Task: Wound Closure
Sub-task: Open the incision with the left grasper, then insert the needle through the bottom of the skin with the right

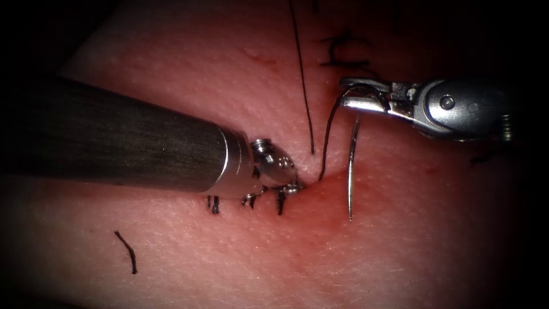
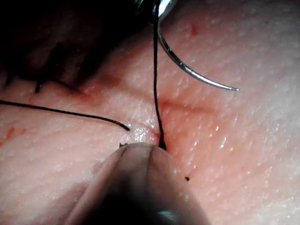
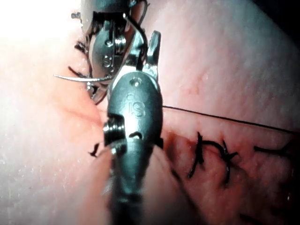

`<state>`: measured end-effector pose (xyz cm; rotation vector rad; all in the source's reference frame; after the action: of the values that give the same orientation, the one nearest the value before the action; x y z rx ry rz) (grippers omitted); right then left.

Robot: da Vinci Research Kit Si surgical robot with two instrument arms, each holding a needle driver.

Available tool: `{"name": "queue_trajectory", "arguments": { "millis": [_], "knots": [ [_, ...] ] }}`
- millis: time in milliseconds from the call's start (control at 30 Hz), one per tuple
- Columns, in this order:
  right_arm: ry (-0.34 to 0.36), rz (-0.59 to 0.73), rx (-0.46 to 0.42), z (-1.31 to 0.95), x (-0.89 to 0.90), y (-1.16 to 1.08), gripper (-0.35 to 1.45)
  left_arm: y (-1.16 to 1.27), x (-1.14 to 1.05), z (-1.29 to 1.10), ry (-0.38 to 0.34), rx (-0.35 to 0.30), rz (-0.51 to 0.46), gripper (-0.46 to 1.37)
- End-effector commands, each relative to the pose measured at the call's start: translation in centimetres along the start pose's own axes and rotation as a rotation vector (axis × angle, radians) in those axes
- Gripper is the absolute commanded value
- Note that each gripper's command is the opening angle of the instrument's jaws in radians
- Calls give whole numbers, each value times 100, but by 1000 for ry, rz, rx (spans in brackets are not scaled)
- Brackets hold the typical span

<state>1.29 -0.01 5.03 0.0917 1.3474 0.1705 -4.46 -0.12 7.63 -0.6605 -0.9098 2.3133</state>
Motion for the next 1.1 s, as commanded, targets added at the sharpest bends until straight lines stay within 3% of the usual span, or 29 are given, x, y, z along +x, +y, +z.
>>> {"name": "queue_trajectory", "arguments": {
  "millis": [33, 133, 367, 600, 800, 1100],
  "knots": [
    [0, -1, -5, 0, -1, 0, -35, 0, 0, 0, 0, 3, -1, 53],
    [0, -5, -6, 1, -5, -1, -35, 0, 0, -1, 0, 2, -7, 102],
    [12, -67, -30, 8, -22, 0, -35, 0, 0, -1, -1, 1, 16, 128],
    [51, -229, -100, 27, -35, 1, -35, 2, -2, -6, -2, 0, 18, 127],
    [66, -293, -140, 47, -42, -4, -35, 5, -3, -9, -2, -3, 18, 122],
    [102, -389, -157, 54, -43, -7, -35, 5, -2, -9, -2, -3, 18, 117]
  ]
}}
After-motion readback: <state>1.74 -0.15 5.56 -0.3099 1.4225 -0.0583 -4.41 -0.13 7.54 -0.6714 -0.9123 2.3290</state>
